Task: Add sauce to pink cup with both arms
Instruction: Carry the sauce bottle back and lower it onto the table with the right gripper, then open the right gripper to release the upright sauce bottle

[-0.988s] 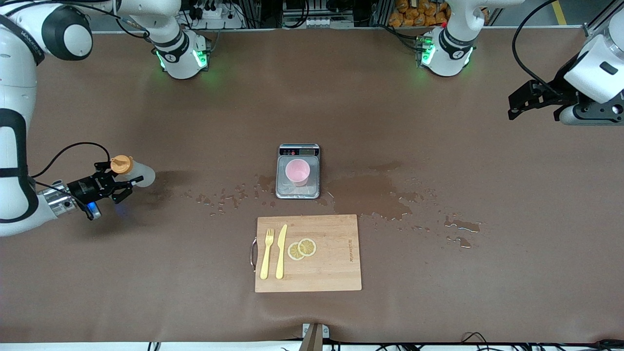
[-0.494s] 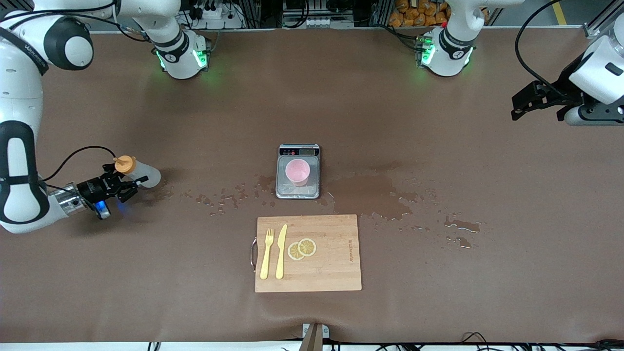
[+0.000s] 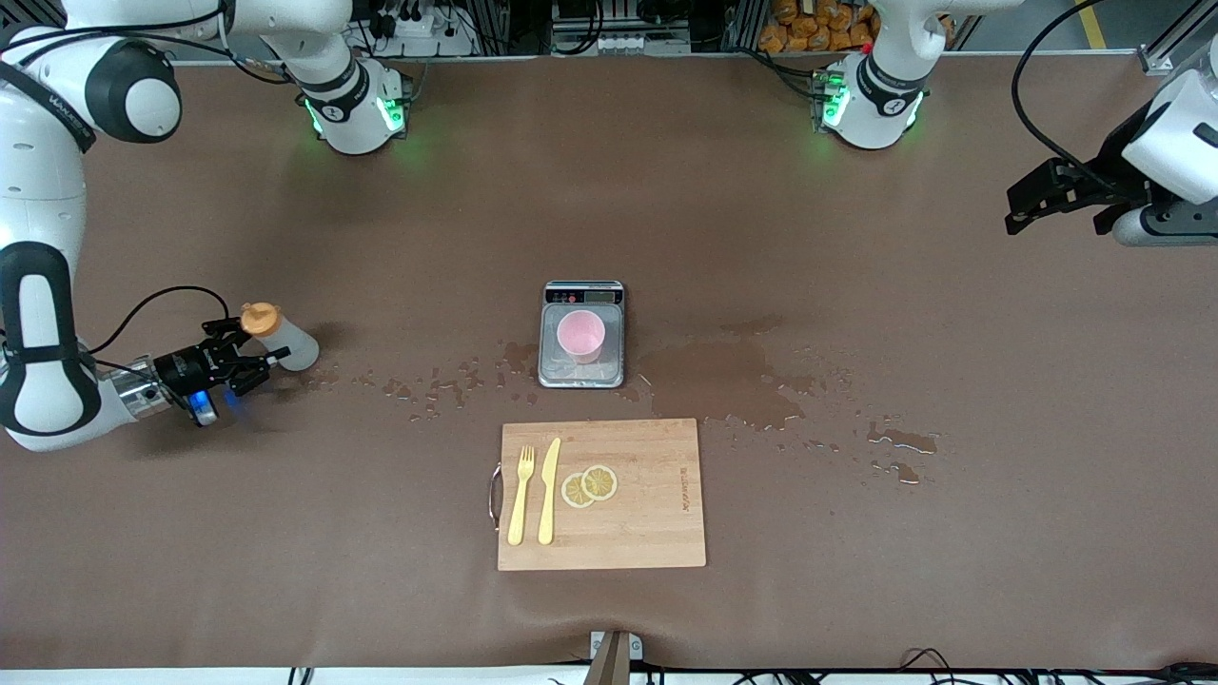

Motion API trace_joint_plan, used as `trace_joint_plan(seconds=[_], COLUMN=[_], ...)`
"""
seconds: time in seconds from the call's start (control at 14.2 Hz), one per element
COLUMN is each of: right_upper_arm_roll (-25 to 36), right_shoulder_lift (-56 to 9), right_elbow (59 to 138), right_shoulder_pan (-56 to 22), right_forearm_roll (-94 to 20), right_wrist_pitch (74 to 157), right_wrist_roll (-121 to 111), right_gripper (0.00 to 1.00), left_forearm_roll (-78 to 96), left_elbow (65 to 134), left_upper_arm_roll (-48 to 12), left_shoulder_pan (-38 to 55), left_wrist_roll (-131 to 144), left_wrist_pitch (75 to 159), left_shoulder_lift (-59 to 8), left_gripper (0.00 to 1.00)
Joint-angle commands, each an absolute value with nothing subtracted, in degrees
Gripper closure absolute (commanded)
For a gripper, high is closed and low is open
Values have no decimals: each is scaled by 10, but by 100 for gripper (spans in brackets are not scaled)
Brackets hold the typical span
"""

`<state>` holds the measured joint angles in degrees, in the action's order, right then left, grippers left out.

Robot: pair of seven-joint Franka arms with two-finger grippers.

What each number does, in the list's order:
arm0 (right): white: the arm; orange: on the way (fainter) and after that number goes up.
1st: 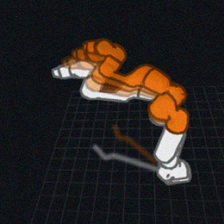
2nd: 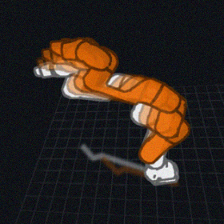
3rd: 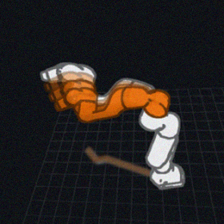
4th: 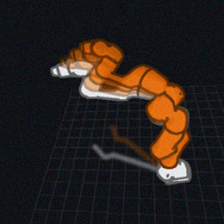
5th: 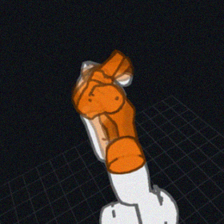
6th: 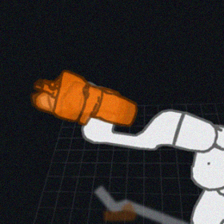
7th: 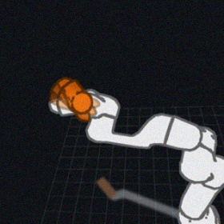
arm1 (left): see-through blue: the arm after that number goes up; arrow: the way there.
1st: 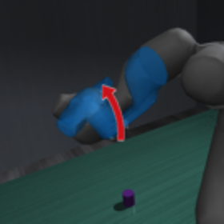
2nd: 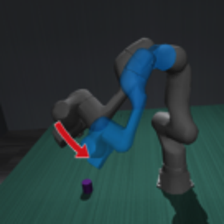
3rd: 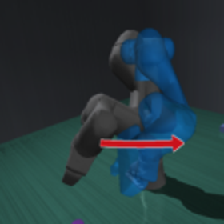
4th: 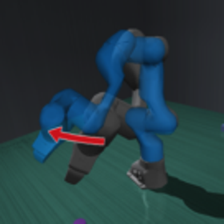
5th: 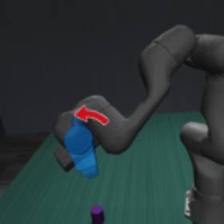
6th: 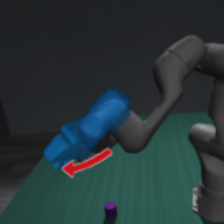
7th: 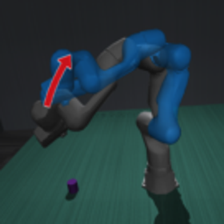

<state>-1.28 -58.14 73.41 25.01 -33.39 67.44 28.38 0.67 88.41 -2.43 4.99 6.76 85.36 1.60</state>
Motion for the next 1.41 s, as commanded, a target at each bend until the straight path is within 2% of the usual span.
trace_joint_plan(seconds=[0.0,0.14,0.21,0.49,0.78,1.13,1.34], right_upper_arm_roll=[-19,-19,-19,-18,-19,-25,-26], right_shoulder_lift=[-580,-580,-578,-560,-526,-476,-430], right_elbow=[734,732,728,673,626,602,599], right_shoulder_pan=[258,259,260,272,266,258,226], right_forearm_roll=[-342,-344,-345,-305,-273,-262,-261], right_wrist_pitch=[676,675,673,672,650,645,646], right_wrist_roll=[279,279,281,281,281,279,279], right_gripper=[17,10,0,0,0,0,0], left_forearm_roll=[16,14,13,9,11,17,14], left_elbow=[898,898,898,899,892,885,881], left_upper_arm_roll=[-45,-58,-63,-65,-64,-63,-64], left_shoulder_pan=[33,18,15,16,16,16,16], left_wrist_roll=[67,55,49,14,17,18,18], left_wrist_pitch=[850,846,846,830,849,855,855], left_shoulder_lift=[34,33,33,29,27,25,25], left_gripper=[0,0,0,0,0,0,0])
